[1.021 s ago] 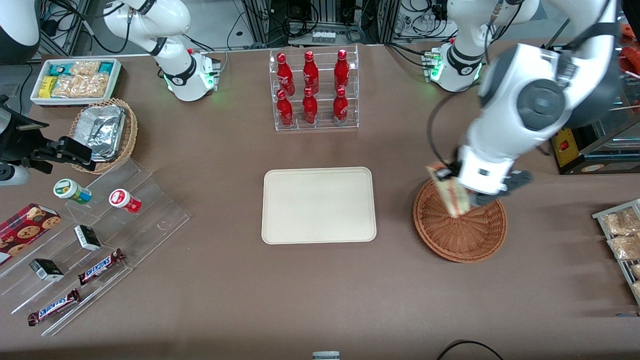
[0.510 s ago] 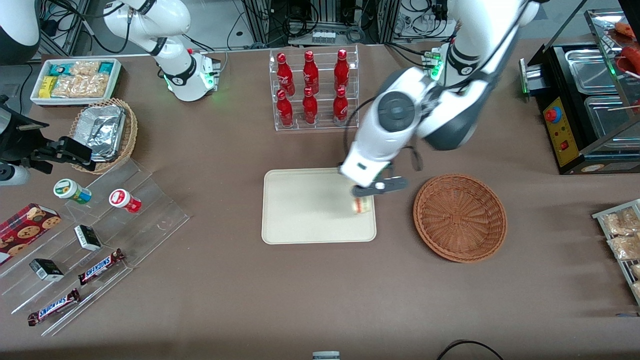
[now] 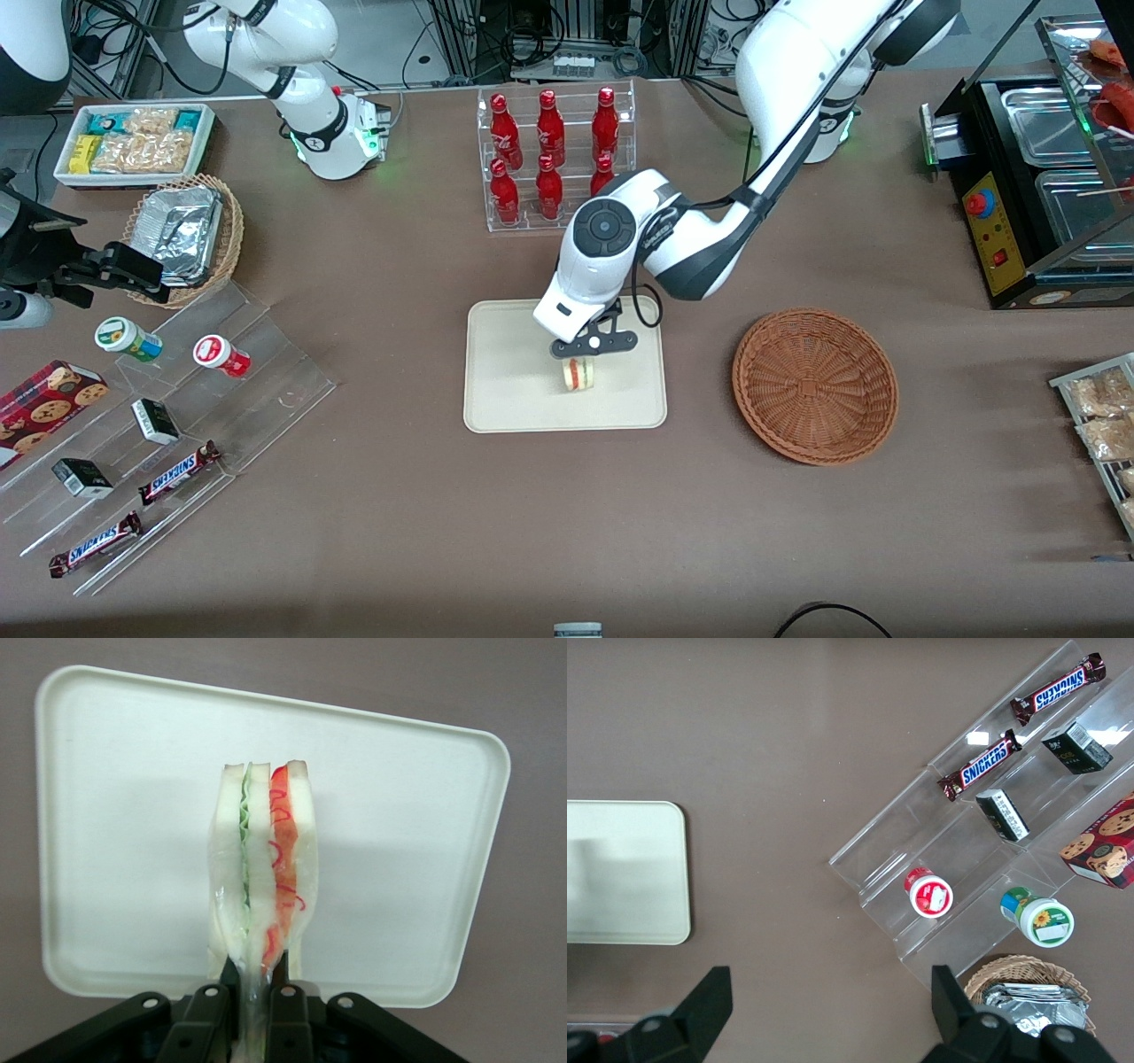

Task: Place sandwich from basket to tray
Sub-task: 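Lower the sandwich onto the tray and open the left gripper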

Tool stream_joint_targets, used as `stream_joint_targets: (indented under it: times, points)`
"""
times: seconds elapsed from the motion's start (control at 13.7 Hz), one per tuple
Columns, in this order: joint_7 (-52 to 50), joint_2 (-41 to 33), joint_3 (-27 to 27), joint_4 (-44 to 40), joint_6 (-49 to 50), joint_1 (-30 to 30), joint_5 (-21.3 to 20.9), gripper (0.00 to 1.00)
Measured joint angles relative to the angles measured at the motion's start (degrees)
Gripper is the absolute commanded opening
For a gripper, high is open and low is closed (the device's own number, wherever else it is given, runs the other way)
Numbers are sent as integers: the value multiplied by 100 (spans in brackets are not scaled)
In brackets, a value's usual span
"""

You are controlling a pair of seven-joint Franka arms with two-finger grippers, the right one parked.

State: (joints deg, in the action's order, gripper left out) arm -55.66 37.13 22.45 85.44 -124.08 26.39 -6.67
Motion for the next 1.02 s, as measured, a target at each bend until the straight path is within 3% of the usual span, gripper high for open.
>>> stream_joint_targets:
  times: [0.29,0.66,0.73,0.8,0.88,1.02]
  points:
    - [0,233,-1,-30,-219,83,-31,0]
    - [-124,611,-9,-36,-512,211,-467,0]
    - [-151,671,-9,-38,-532,233,-521,47]
    - [-157,718,-11,-39,-549,243,-553,83]
    - [-157,739,-13,-46,-569,245,-567,97]
    - [-202,732,-17,-113,-550,244,-569,99]
